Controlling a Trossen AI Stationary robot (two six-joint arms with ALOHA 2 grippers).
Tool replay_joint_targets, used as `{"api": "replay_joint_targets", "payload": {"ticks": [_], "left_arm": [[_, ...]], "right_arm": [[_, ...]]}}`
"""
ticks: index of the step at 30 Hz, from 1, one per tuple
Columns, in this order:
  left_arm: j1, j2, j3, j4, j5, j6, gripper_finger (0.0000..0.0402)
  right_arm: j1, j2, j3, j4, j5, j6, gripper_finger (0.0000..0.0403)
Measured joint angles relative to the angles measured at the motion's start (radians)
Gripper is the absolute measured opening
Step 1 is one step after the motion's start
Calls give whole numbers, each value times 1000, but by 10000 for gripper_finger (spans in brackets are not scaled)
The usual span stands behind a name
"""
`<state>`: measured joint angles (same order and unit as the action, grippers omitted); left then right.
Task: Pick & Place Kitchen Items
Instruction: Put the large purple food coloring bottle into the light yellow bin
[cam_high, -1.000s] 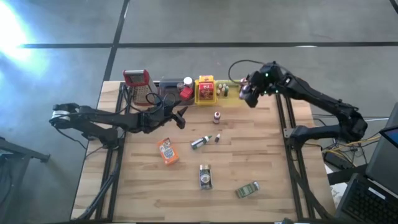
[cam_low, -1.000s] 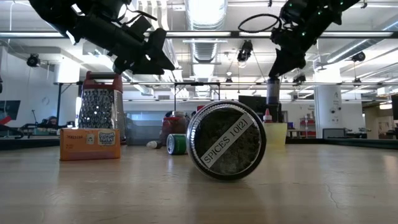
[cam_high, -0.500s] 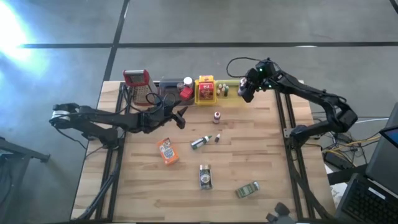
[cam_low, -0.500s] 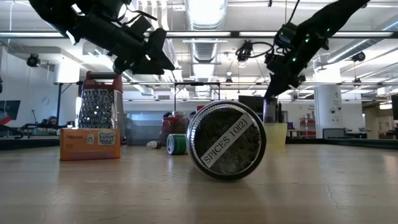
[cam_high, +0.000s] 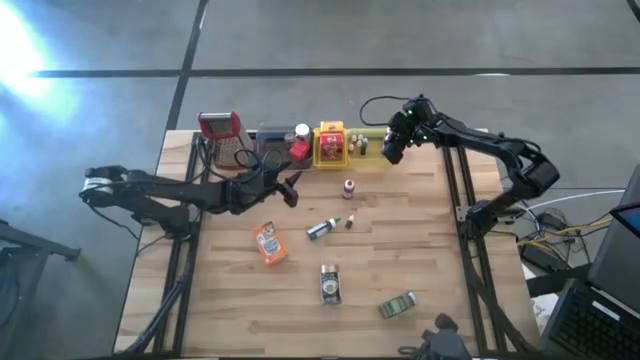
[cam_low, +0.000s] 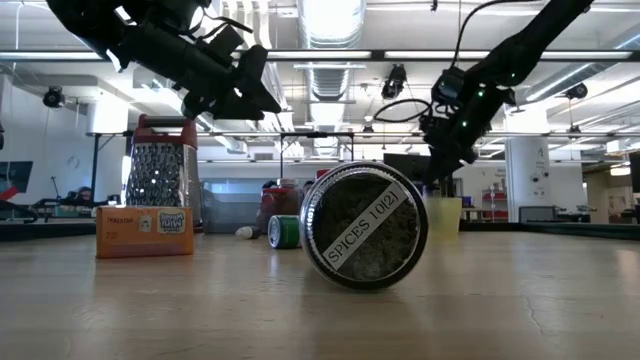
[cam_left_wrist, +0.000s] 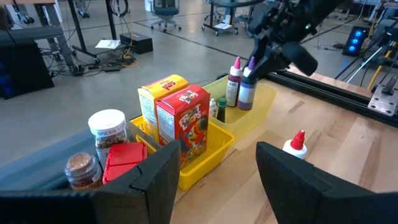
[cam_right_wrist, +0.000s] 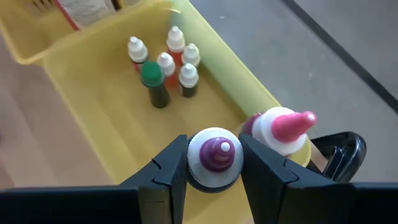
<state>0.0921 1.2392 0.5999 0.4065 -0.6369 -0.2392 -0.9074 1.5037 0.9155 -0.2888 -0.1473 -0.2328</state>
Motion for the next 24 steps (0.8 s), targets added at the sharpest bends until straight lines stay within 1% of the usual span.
{"api": "replay_joint_targets", "payload": {"ticks": [5, 13, 24], "left_arm": [[0, 0, 0, 0, 0, 0, 216], [0, 0, 0, 0, 0, 0, 216], [0, 0, 0, 0, 0, 0, 216]], "right_arm": [[-21, 10, -42, 63, 1, 4, 124], [-45, 4, -117, 182, 0, 12, 115], [-45, -5, -120, 169, 19, 23, 173]]}}
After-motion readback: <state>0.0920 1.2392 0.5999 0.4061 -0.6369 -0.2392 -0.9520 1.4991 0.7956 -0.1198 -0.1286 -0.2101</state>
